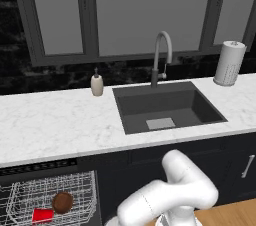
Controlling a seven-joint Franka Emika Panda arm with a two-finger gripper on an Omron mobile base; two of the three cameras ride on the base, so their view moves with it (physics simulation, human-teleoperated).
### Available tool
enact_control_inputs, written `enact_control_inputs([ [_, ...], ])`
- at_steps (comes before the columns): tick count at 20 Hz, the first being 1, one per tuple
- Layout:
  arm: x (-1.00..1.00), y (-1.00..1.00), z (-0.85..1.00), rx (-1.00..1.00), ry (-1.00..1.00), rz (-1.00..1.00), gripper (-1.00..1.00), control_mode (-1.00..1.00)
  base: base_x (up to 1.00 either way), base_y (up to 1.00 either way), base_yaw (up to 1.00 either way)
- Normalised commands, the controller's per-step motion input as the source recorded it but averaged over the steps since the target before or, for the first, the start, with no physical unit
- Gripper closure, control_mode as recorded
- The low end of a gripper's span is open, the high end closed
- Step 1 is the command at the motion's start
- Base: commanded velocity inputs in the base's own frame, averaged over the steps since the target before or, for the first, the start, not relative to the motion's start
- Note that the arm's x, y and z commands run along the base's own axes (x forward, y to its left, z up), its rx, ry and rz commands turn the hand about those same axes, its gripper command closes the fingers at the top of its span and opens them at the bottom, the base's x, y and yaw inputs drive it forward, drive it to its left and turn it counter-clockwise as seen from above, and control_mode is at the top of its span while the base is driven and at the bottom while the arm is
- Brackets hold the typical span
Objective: Pick up the cup and bowl from the counter, place them in the dishwasher, and close the dishwasher door.
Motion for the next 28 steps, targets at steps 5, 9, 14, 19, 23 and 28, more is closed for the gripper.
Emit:
enact_control_inputs([
  [5, -0.03, 0.69, -1.00, -0.28, -0.36, 0.00, -1.00, -1.00, 0.00, 0.00, 0.00],
  [9, 0.35, 0.85, -1.00, -0.19, 0.02, 0.00, -1.00, -1.00, 0.00, 0.00, 0.00],
  [14, 0.94, 0.28, -1.00, -0.12, 0.02, -0.05, -1.00, -1.00, 0.00, 0.00, 0.00],
  [19, 1.00, -0.22, -1.00, -0.01, 0.17, -0.19, -1.00, -1.00, 0.00, 0.00, 0.00],
  [23, 1.00, -0.35, -0.96, -0.01, 0.16, -0.16, -1.00, -1.00, 0.00, 0.00, 0.00],
  [28, 1.00, -0.58, -0.65, 0.00, -0.16, -0.04, -1.00, -1.00, 0.00, 0.00, 0.00],
])
